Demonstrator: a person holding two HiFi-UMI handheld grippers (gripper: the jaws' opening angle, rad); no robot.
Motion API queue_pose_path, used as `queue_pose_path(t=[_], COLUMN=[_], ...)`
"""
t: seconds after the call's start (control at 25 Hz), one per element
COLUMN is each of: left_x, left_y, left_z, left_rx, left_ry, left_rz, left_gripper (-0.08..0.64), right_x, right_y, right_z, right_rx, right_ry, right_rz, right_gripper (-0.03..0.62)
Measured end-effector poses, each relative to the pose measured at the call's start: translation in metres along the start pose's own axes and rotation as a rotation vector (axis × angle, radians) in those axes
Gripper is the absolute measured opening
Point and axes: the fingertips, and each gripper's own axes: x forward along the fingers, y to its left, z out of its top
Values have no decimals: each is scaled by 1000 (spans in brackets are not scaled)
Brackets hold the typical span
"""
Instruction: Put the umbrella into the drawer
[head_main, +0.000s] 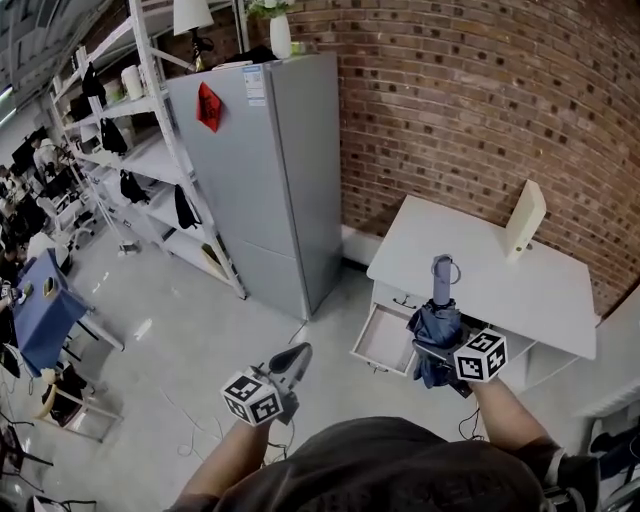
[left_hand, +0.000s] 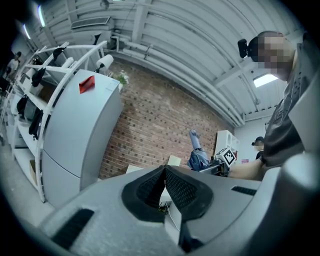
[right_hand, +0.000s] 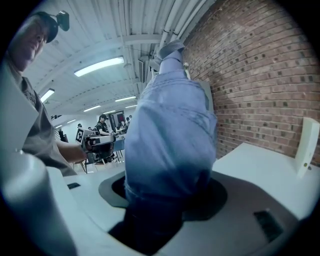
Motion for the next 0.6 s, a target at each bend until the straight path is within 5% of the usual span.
queue_pose_path(t=[0.24,0.6], left_x=[37,132], left_y=[29,59], left_z=[0,-2], left_rx=[1,-29], left_ry=[33,-10], left_rz=[17,171], left_gripper=[-2,-2], right_x=[35,85], right_y=[-37,-142], right_z=[11,32], right_rx=[11,-81], right_ry=[15,80], right_rz=[39,220], right_gripper=[249,249])
